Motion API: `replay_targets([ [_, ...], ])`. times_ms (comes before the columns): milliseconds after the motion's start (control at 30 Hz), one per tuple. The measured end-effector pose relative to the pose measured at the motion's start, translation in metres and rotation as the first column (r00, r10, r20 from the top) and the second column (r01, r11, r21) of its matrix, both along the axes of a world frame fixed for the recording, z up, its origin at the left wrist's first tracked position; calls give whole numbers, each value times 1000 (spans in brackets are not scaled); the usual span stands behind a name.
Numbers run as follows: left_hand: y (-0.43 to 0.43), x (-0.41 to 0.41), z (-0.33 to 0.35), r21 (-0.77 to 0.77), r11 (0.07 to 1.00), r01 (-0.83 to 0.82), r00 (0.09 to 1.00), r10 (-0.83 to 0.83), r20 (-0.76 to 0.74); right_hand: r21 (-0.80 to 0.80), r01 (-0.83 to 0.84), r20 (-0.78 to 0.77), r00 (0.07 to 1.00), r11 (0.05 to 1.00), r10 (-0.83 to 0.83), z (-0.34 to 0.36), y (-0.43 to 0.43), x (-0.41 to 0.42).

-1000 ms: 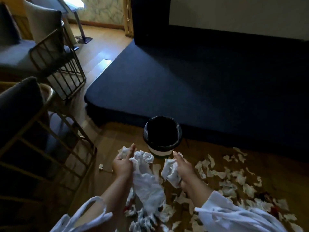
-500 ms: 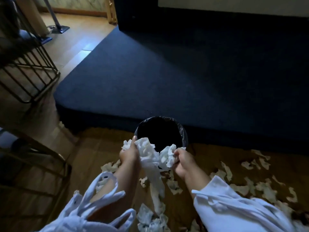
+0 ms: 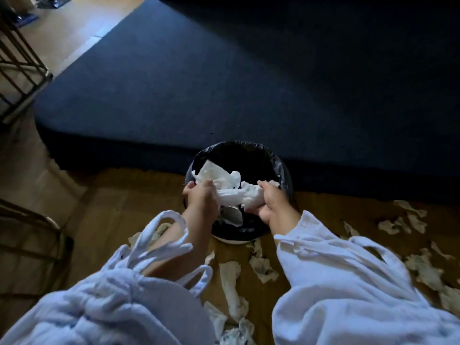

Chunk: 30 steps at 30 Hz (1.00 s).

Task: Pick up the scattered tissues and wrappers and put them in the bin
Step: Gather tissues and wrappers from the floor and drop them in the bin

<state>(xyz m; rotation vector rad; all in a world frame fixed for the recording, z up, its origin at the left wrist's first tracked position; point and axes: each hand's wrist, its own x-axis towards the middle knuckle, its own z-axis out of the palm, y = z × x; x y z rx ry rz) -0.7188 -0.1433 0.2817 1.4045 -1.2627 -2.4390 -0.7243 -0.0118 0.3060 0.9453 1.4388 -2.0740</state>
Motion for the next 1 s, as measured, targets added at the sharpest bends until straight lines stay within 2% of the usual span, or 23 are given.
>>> replay_targets([
  [233, 12, 21, 33, -54, 968, 243, 969, -241, 48, -66, -43, 72, 996, 997, 48, 3, 6, 9],
  [333, 17, 39, 61, -102, 926, 363, 931, -356, 79, -12, -95, 18, 995, 995, 95, 16, 5, 20],
  [467, 18, 68, 98, -267, 798, 540, 840, -532, 110, 137, -198, -48, 977, 971, 206, 56, 6, 46],
  [567, 23, 99, 137, -401, 660, 636, 759, -628, 172, 295, -284, -81, 944, 912, 320, 103, 8, 71],
  [700, 29, 158, 205, -472, 537, 700, 692, -675, 258, 476, -377, -133, 862, 794, 489, 182, 13, 123],
  [833, 28, 235, 272, -510, 452, 732, 653, -677, 338, 541, -470, -131, 772, 697, 622, 249, 15, 199],
  [1000, 10, 327, 326, -550, 331, 767, 613, -633, 473, 598, -551, -109, 663, 582, 741, 292, 17, 292],
])
